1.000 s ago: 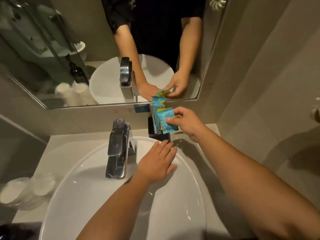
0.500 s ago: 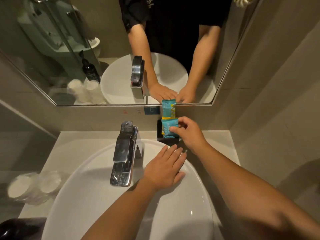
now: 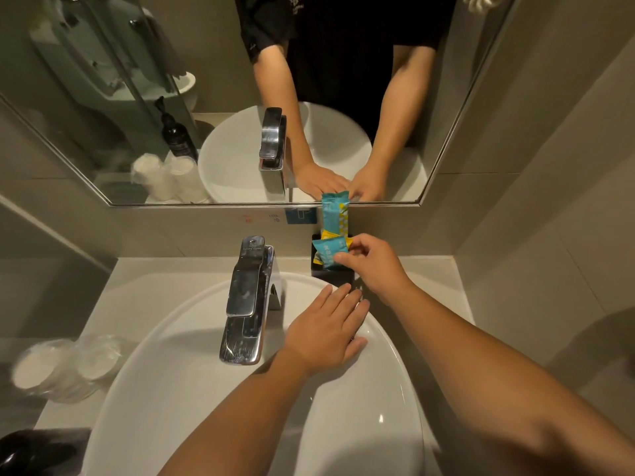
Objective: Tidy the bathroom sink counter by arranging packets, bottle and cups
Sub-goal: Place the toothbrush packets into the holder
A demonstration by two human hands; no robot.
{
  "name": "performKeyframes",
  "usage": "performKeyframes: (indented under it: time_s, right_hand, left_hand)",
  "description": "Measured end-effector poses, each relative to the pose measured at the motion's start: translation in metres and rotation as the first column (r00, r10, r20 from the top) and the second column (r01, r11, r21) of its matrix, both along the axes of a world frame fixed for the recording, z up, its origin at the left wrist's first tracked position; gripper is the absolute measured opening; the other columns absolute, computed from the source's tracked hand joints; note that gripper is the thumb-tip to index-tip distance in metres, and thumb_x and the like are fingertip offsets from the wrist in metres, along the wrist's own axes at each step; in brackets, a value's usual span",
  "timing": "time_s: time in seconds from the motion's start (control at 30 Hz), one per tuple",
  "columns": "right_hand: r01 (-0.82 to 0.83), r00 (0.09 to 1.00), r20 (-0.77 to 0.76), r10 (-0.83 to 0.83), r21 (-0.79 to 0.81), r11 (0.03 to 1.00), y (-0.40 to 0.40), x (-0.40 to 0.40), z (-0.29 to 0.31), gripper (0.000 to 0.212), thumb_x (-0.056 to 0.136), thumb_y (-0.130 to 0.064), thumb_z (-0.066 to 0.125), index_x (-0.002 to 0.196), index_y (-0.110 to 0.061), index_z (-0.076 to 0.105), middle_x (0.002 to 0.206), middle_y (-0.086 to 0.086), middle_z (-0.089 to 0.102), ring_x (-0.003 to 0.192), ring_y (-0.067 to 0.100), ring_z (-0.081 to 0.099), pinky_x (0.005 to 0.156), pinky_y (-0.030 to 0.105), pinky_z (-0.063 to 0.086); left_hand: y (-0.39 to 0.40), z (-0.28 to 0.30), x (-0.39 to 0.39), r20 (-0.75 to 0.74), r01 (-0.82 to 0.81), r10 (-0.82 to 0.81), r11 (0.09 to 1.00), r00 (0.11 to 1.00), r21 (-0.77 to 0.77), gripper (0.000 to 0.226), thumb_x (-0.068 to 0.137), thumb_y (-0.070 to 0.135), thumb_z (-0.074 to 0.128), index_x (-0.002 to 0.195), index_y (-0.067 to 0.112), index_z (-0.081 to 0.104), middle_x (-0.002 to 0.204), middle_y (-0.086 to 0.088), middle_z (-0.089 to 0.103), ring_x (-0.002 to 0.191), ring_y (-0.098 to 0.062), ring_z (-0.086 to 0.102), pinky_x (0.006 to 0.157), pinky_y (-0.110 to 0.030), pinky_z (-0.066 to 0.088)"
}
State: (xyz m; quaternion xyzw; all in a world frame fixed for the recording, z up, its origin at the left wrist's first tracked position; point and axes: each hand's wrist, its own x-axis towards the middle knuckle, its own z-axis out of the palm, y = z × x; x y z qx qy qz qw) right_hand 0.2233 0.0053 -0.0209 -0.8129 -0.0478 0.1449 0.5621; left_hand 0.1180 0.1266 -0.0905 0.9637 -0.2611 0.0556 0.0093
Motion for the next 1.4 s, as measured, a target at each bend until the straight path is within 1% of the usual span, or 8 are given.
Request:
performKeyframes:
  time_s: [0.13, 0.3, 0.5, 0.63, 0.77, 0.97, 1.2, 1.4]
  right_hand:
    - [-0.043, 0.999, 0.025, 0.046, -0.119, 0.992, -0.002, 0.002, 0.000, 0.025, 0.081, -0.019, 0.076, 0.103, -0.011, 0.068, 0.091, -0.002, 0.066, 0.081, 0.010, 0.060, 0.074, 0.023, 0.049]
    - [-0.040, 0.997, 0.059, 0.055, -0.227, 0.973, -0.008, 0.002, -0.003, 0.042, 0.078, -0.024, 0.079, 0.116, -0.015, 0.066, 0.106, 0.000, 0.059, 0.095, 0.013, 0.058, 0.083, 0.024, 0.047]
    - [-0.027, 0.996, 0.079, 0.046, -0.228, 0.973, -0.014, -0.002, -0.004, 0.025, 0.085, -0.022, 0.071, 0.110, -0.016, 0.069, 0.099, 0.002, 0.062, 0.086, 0.013, 0.059, 0.070, 0.015, 0.045]
    - [-0.056, 0.977, 0.176, 0.121, -0.333, 0.941, -0.004, -0.003, -0.003, 0.015, 0.089, -0.021, 0.065, 0.100, -0.016, 0.074, 0.097, 0.001, 0.059, 0.090, 0.016, 0.059, 0.083, 0.027, 0.048]
    - [-0.062, 0.973, 0.165, 0.164, -0.495, 0.867, 0.000, -0.003, -0.004, 0.016, 0.091, -0.023, 0.060, 0.094, -0.019, 0.074, 0.100, 0.004, 0.059, 0.091, 0.021, 0.061, 0.083, 0.037, 0.053]
    - [-0.037, 0.976, 0.174, 0.129, -0.453, 0.891, -0.007, -0.003, -0.003, 0.016, 0.091, -0.021, 0.061, 0.102, -0.017, 0.072, 0.105, 0.003, 0.061, 0.094, 0.017, 0.060, 0.083, 0.030, 0.051]
    - [0.016, 0.967, 0.239, 0.086, -0.393, 0.920, -0.020, -0.008, -0.005, 0.015, 0.091, -0.020, 0.059, 0.097, -0.017, 0.073, 0.096, -0.001, 0.060, 0.084, 0.014, 0.058, 0.076, 0.028, 0.048]
    - [0.077, 0.961, 0.265, 0.081, -0.537, 0.840, -0.056, -0.035, -0.014, 0.024, 0.096, -0.023, 0.051, 0.111, -0.018, 0.069, 0.110, 0.001, 0.062, 0.091, 0.019, 0.061, 0.080, 0.029, 0.049]
  left_hand:
    - [0.000, 0.000, 0.000, -0.003, -0.003, 0.003, 1.000, 1.000, 0.008, 0.059, 0.097, 0.051, 0.034, 0.142, 0.012, 0.040, 0.144, -0.012, 0.047, 0.137, -0.032, 0.038, 0.114, -0.048, 0.030]
    - [0.000, -0.001, 0.000, 0.010, -0.001, 0.001, 1.000, 1.000, -0.002, 0.059, 0.096, 0.050, 0.037, 0.141, 0.012, 0.039, 0.143, -0.012, 0.048, 0.136, -0.032, 0.039, 0.114, -0.048, 0.030]
    - [0.000, 0.002, 0.000, 0.008, -0.005, 0.005, 1.000, 1.000, 0.000, 0.058, 0.096, 0.051, 0.036, 0.140, 0.013, 0.042, 0.143, -0.011, 0.049, 0.136, -0.032, 0.040, 0.114, -0.048, 0.030]
    - [0.000, 0.003, 0.000, -0.014, -0.005, 0.005, 1.000, 1.000, 0.001, 0.057, 0.096, 0.051, 0.035, 0.138, 0.013, 0.045, 0.142, -0.012, 0.049, 0.136, -0.032, 0.040, 0.114, -0.048, 0.030]
    - [0.000, 0.003, 0.001, -0.023, -0.002, 0.002, 1.000, 1.000, 0.001, 0.057, 0.096, 0.051, 0.036, 0.136, 0.013, 0.048, 0.140, -0.012, 0.052, 0.135, -0.032, 0.042, 0.112, -0.048, 0.033]
    - [-0.001, 0.004, 0.000, -0.025, -0.002, 0.001, 1.000, 1.000, -0.012, 0.058, 0.096, 0.051, 0.034, 0.139, 0.013, 0.044, 0.141, -0.011, 0.051, 0.135, -0.031, 0.043, 0.112, -0.048, 0.033]
    - [-0.001, 0.007, -0.001, -0.040, -0.007, 0.007, 1.000, 0.999, -0.005, 0.058, 0.097, 0.052, 0.031, 0.140, 0.013, 0.039, 0.143, -0.011, 0.049, 0.136, -0.031, 0.041, 0.113, -0.049, 0.032]
    - [-0.001, 0.019, -0.002, -0.100, -0.012, 0.016, 0.999, 0.995, 0.040, 0.061, 0.098, 0.051, 0.029, 0.146, 0.013, 0.035, 0.151, -0.011, 0.039, 0.143, -0.031, 0.029, 0.117, -0.045, 0.017]
